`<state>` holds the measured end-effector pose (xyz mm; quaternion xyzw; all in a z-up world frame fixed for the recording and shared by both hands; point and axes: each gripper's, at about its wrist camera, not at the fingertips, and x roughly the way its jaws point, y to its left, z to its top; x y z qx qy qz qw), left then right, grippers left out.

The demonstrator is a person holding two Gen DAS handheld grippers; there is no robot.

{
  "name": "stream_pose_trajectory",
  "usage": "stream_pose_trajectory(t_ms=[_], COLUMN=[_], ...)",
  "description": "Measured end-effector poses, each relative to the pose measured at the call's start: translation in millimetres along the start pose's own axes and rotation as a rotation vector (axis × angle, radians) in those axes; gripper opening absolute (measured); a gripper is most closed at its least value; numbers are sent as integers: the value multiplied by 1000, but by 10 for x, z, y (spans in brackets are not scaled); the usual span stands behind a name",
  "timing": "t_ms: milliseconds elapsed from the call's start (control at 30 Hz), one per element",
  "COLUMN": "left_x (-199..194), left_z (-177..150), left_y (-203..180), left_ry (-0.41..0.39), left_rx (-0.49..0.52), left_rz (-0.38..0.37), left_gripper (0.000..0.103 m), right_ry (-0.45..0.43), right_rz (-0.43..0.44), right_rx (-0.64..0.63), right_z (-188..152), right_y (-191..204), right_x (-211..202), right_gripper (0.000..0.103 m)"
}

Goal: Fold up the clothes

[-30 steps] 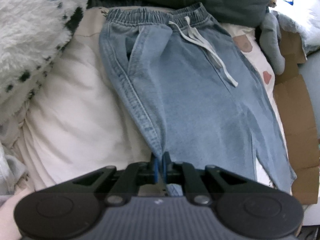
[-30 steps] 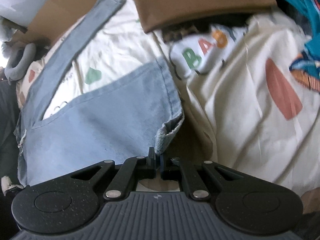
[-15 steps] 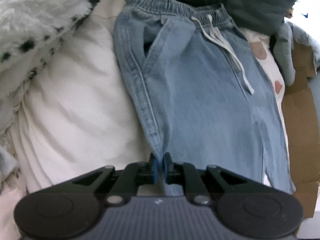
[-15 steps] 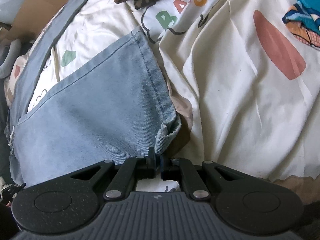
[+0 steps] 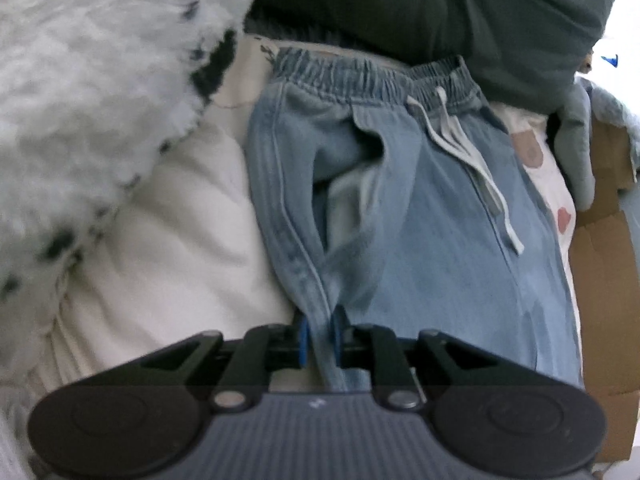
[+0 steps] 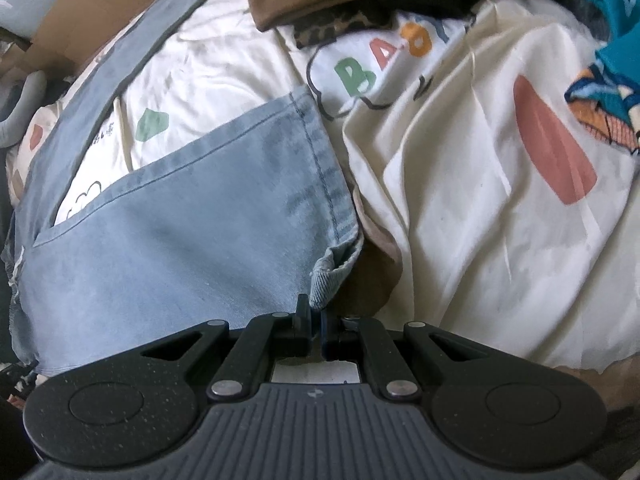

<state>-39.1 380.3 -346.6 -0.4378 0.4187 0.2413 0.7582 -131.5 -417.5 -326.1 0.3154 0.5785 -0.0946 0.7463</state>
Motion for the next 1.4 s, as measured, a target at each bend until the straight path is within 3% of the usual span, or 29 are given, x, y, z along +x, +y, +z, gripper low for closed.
stream_pose_trajectory(t_ms=[433, 767, 933, 967, 1033, 1100, 1400], left_x=[-169, 79, 38, 0, -100, -214, -485], left_z=[65, 124, 162, 166, 170, 159, 75], left_y=[-65, -125, -154, -164, -169, -154, -276], left_ry=[-89, -37, 2, 1, -12, -22, -13], left_rx=[49, 62, 65, 72, 72, 57, 155], left_rz=[47, 183, 220, 224, 213, 186, 203], left_gripper=[10, 15, 24, 30, 30, 28, 28], right_ry=[-41, -14, 1, 9, 36, 49, -135], right_rz=[-20, -72, -78, -81, -107, -141, -72], right_rx=[-7, -8, 25, 33, 49, 36, -106], right_z=[-40, -152, -203, -209, -215, -209, 56], right_y=[106, 39, -56, -68, -89, -78, 118], right_x=[-211, 47, 198, 220, 258, 247, -91], right_gripper=[2, 2, 3, 4, 9, 22, 23])
